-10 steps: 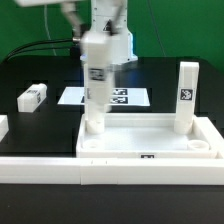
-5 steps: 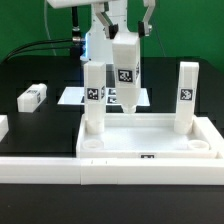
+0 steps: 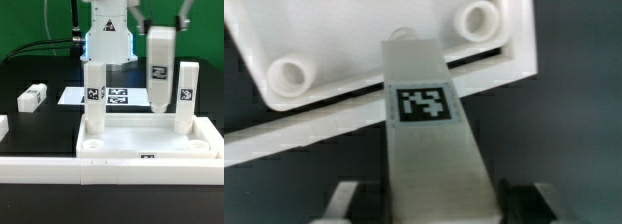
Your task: Assemble desk
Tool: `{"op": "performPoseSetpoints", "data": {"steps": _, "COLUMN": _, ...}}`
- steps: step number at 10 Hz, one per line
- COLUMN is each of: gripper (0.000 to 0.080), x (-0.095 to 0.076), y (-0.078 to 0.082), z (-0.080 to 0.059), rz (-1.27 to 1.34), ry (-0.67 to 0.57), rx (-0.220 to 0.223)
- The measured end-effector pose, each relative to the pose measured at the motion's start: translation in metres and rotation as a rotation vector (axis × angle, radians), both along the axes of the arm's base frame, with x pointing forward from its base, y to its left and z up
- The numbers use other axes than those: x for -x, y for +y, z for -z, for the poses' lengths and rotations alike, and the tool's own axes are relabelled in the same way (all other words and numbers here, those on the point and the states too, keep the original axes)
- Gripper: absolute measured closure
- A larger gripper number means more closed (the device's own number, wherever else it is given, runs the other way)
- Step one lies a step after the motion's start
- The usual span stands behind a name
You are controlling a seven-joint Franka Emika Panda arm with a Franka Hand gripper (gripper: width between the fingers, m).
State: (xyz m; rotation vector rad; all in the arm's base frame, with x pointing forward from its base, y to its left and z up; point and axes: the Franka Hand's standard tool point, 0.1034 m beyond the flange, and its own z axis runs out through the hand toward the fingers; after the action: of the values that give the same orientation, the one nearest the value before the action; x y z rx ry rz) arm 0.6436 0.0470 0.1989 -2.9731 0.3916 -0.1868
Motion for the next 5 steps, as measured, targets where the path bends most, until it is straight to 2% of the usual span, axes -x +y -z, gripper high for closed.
{"op": "performPoseSetpoints", "data": {"steps": 2, "gripper": 0.0515, "x": 0.000, "y": 0.000, "z": 0.001, "rz": 0.002, "ry": -0.001, "rx": 0.001}}
{"op": "performPoseSetpoints", "data": {"steps": 3, "gripper": 0.0515, "x": -0.008, "y": 0.001, "z": -0.001, "rz": 0.016, "ry": -0.084, "rx": 0.012}}
{"op": "performPoseSetpoints", "data": {"steps": 5, "gripper": 0.0515, "x": 0.000, "y": 0.018, "z": 0.002, "rz": 0.047, "ry": -0.175, "rx": 0.016}}
